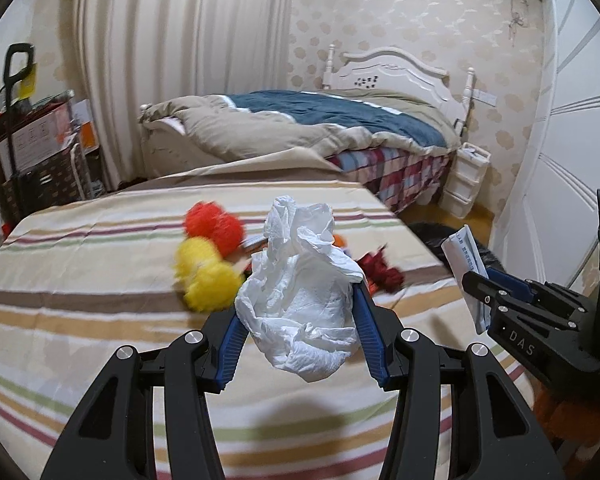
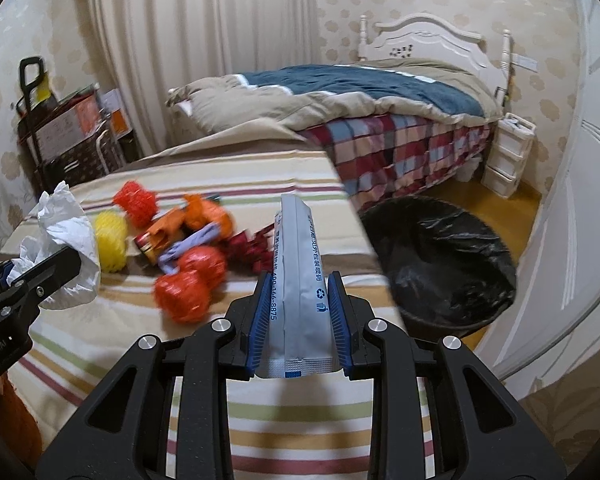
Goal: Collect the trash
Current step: 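Carry tissue and packet over the black bin and open both tools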
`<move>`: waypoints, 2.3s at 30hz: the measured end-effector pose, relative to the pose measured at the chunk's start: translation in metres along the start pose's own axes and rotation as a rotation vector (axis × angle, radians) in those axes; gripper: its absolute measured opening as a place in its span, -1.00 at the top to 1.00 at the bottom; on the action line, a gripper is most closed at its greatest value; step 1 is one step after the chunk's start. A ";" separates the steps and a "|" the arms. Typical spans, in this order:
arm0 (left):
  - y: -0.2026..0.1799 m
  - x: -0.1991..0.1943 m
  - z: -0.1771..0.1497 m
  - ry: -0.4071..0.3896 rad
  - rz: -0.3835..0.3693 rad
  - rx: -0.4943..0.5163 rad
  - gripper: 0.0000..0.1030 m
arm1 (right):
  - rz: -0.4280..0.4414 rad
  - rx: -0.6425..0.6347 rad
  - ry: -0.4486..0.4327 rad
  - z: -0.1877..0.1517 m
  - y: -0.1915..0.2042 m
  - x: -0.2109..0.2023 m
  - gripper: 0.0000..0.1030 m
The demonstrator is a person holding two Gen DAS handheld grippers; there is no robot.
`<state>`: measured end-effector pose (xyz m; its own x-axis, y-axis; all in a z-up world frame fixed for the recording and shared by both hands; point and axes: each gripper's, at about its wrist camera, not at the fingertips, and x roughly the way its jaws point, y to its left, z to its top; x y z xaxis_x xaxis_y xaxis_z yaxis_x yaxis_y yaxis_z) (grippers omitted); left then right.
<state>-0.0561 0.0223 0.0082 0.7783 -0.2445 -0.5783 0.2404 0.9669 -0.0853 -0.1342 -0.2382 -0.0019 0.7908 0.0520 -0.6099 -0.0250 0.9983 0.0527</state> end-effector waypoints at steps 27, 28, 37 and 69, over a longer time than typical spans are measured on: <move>-0.141 0.142 0.055 0.085 -0.119 0.164 0.02 | -0.186 0.197 0.025 0.039 -0.153 0.089 0.46; -0.145 0.147 0.055 0.091 -0.117 0.167 0.02 | -0.189 0.198 0.029 0.039 -0.156 0.092 0.46; -0.163 0.180 0.054 0.134 -0.089 0.185 0.02 | -0.191 0.220 0.060 0.040 -0.174 0.112 0.46; -0.174 0.189 0.059 0.083 -0.003 0.199 -0.59 | -0.247 0.260 0.047 0.040 -0.198 0.115 -0.14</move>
<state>0.0833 -0.1962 -0.0388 0.7291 -0.2326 -0.6437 0.3587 0.9308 0.0699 -0.0134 -0.4310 -0.0510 0.7244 -0.1827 -0.6647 0.3244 0.9412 0.0948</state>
